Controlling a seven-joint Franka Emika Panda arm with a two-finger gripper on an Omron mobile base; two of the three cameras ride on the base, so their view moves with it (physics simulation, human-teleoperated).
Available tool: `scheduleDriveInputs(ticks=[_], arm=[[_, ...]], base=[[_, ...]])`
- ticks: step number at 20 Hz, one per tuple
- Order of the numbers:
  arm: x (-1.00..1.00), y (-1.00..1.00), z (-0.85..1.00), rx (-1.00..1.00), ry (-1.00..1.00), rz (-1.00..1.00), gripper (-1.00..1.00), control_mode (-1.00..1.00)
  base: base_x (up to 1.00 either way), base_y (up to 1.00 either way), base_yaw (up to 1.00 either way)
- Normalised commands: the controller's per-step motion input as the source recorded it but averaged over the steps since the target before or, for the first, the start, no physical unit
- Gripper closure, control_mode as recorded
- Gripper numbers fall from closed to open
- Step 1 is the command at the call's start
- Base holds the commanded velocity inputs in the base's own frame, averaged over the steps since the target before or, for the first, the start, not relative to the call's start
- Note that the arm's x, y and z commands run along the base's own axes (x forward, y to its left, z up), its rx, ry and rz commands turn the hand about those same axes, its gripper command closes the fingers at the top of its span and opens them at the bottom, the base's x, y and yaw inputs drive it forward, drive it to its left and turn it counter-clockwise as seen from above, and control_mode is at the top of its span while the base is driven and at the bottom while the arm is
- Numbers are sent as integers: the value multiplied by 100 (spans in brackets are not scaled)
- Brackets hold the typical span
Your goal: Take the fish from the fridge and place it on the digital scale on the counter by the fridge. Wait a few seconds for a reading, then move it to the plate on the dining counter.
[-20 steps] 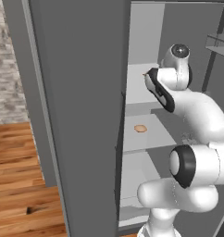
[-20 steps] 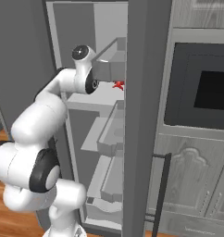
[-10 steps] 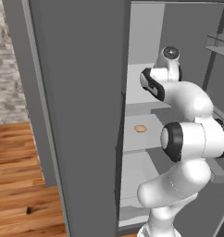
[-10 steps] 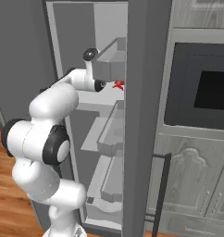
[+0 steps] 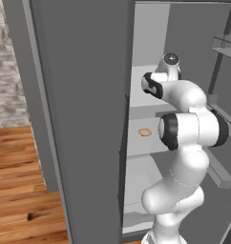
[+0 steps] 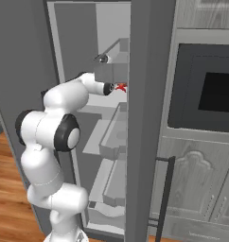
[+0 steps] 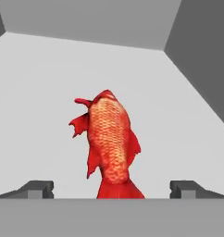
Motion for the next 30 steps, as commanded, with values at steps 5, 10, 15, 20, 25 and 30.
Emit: scheduleDriveInputs(ticks=[5,10,15,20,25,30], arm=[[43,-12,-33,2,0,0,-100,-100],[33,-2,-39,1,0,0,-100,-100],[46,0,-45,0,0,0,100,-100],[20,0,-53,0,0,0,100,-100],[3,0,-49,0,0,0,100,-100],[-58,19,-13,0,-10,0,100,-100]], base=[[0,0,0],[0,0,0],[0,0,0],[0,0,0],[0,0,0],[0,0,0]])
